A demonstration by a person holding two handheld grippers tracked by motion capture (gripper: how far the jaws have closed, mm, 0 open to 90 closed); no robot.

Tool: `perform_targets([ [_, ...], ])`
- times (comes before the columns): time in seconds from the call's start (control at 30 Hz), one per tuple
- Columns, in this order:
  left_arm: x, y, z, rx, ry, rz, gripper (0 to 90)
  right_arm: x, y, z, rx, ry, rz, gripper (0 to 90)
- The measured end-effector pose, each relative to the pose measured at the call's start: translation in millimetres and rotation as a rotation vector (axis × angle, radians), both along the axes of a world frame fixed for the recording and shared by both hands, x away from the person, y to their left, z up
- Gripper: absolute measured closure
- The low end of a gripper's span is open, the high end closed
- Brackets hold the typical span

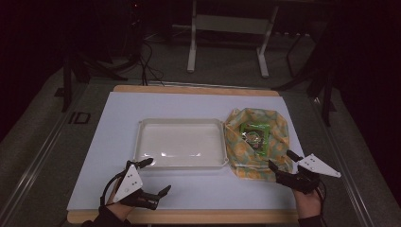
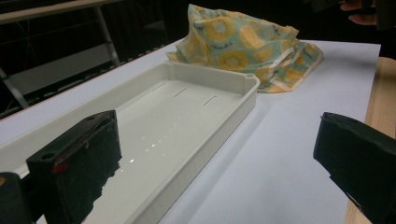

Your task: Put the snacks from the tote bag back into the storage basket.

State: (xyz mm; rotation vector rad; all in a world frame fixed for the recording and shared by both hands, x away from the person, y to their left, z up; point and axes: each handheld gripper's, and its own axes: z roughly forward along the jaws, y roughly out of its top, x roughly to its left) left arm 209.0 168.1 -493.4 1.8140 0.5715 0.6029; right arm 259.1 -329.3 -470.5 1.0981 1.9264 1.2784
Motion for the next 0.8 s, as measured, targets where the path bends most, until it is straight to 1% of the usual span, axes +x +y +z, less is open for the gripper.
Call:
perform_targets([
  [0.07, 0.1, 0.3, -0.1, -0.009, 0.007, 0.000, 1.3, -0.3, -0.5, 0.1, 0.000, 0.000, 0.002, 17.9],
  [0.1, 0.0, 0.3, -0.1, -0.013, 0.008, 0.000, 1.3, -0.2, -1.1, -0.3, -0.001, 0.013, 0.012, 17.9],
  [0.17, 0.0, 0.2, -0.2, -0.013, 0.011, -0.001, 1.3, -0.1, -1.2, -0.8, 0.000, 0.016, 0.020, 17.9],
  [0.2, -0.2, -0.4, -0.1, -0.026, 0.022, -0.008, 1.3, -0.8, -0.8, -0.9, -0.005, 0.026, 0.032, 17.9],
  [0.33, -1.5, -2.1, -0.3, -0.026, 0.027, -0.012, 1.3, -3.3, 0.1, 1.2, -0.024, 0.014, 0.038, 17.9],
  [0.43, -1.9, -2.5, -0.7, -0.024, 0.028, -0.017, 1.3, -3.7, 0.8, 2.4, -0.060, 0.013, 0.050, 17.9],
  [0.5, -1.3, -3.0, -1.5, -0.023, 0.032, -0.018, 1.3, -2.9, 1.6, 2.0, -0.075, 0.031, 0.063, 17.9],
  [0.57, -0.9, -3.0, -2.3, -0.018, 0.038, -0.020, 1.3, -2.0, 3.3, 1.5, -0.096, 0.033, 0.064, 17.8],
  [0.6, -1.2, -3.1, -2.5, -0.018, 0.039, -0.022, 1.3, -1.8, 4.0, 2.3, -0.099, 0.031, 0.068, 17.8],
  [0.67, -2.3, -3.2, -2.9, -0.016, 0.039, -0.025, 1.3, -2.1, 5.2, 4.7, -0.090, 0.020, 0.076, 17.7],
  [0.73, -3.5, -2.9, -2.8, -0.007, 0.038, -0.025, 1.3, -2.3, 6.8, 7.1, -0.088, 0.018, 0.086, 17.7],
  [0.8, -4.8, -2.8, -2.9, -0.004, 0.036, -0.023, 1.3, -2.9, 9.6, 9.2, -0.093, 0.004, 0.095, 17.7],
])
